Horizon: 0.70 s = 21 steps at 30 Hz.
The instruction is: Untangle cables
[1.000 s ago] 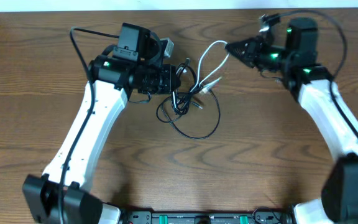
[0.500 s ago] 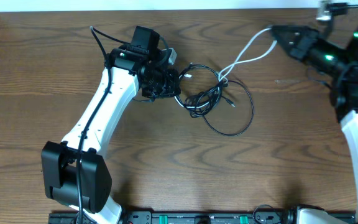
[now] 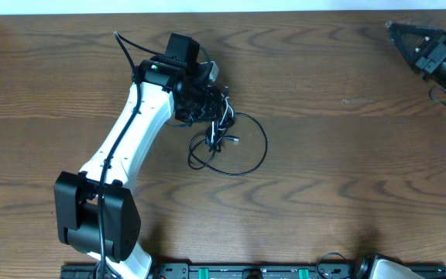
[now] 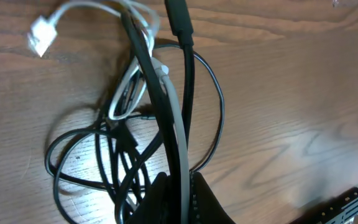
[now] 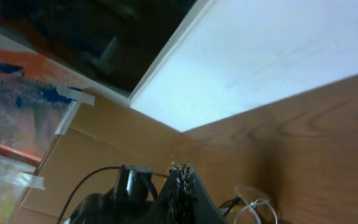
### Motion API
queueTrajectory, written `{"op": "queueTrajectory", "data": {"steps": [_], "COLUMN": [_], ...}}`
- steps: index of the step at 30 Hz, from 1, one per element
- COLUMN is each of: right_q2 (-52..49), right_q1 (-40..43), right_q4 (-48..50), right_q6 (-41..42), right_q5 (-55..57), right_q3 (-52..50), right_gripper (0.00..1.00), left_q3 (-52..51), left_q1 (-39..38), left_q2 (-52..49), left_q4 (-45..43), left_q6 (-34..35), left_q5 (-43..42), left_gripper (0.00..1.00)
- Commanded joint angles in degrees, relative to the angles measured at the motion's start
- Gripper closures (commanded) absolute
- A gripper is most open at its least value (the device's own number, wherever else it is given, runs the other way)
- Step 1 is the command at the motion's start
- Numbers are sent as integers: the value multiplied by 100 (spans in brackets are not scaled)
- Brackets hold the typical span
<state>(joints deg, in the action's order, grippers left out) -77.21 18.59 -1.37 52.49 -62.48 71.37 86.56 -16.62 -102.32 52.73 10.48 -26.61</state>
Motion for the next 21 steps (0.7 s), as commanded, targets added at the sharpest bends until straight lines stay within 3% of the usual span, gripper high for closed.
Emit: {"op": "queueTrajectory", "data": {"steps": [1,6,9,21], "right_q2": [79,26,-90,-756], "right_q1": [-118,-535,-940,-2234], "right_q4": [-356,-1591,-2135,-2114], "right_q6": [-354,-1316,-1810,-2651], "right_q5": [-225,339,763,1611], "right_q3": [61,61,61,61], "right_gripper": [99,84,65,49], "left_q3": [-22,-17,103,348], "left_q1": [2,4,4,4], "left_q2": [-57,-37,127,1617], "left_q4": [11,11,-92,-616], "left_q6": [-59,-59,-227,-321], "left_q5": [33,-85,-525,-1307], "left_gripper": [93,93,93,93]}}
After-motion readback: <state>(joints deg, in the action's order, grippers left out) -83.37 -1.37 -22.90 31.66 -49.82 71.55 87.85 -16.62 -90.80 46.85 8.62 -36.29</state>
